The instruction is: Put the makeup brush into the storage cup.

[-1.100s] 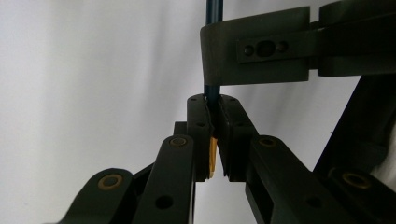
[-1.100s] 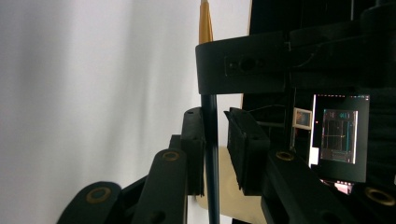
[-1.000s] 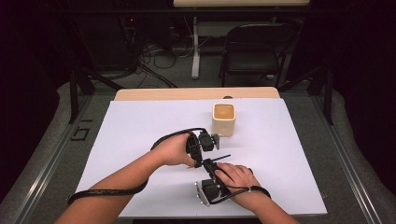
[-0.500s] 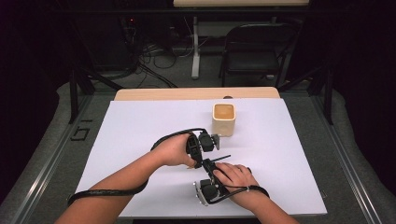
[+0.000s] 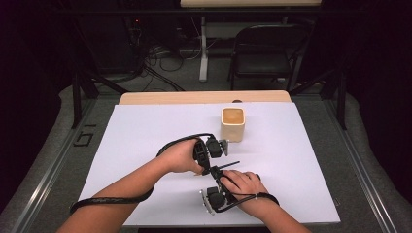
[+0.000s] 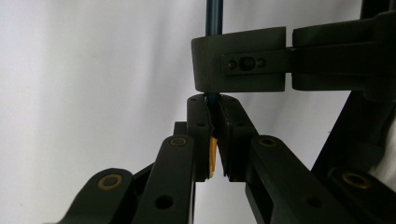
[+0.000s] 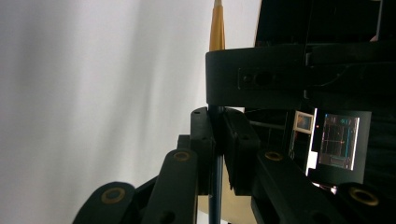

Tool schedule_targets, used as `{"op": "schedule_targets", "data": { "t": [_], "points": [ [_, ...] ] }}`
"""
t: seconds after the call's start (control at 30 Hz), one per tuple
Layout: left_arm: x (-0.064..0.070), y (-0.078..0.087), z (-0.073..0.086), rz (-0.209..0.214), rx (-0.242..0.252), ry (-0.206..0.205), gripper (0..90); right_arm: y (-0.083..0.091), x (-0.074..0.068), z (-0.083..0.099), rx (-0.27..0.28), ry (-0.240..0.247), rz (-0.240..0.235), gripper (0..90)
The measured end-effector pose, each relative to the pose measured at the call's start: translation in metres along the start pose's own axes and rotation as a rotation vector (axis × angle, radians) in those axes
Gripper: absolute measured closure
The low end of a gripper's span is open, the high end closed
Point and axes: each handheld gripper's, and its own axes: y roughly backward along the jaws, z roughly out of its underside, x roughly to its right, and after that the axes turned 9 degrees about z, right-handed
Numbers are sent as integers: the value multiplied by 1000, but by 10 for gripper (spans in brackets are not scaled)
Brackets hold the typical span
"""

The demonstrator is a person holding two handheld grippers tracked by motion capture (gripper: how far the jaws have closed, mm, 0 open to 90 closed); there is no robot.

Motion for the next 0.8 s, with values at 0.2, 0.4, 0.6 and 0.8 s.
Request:
{"op": "schedule_targets", "data": {
  "t": [0.2,0.4,0.6,0.8],
  "points": [
    [0,1,0,-4,5,-1,842,0,1,0,-3,1,-6,832],
    [0,5,1,-10,37,19,783,0,3,2,-6,-3,-3,832],
    [-3,11,8,-21,54,31,681,1,2,5,-23,5,-18,832],
    [-7,17,22,-46,75,29,627,2,1,9,-25,-16,-9,832]
  ]
}}
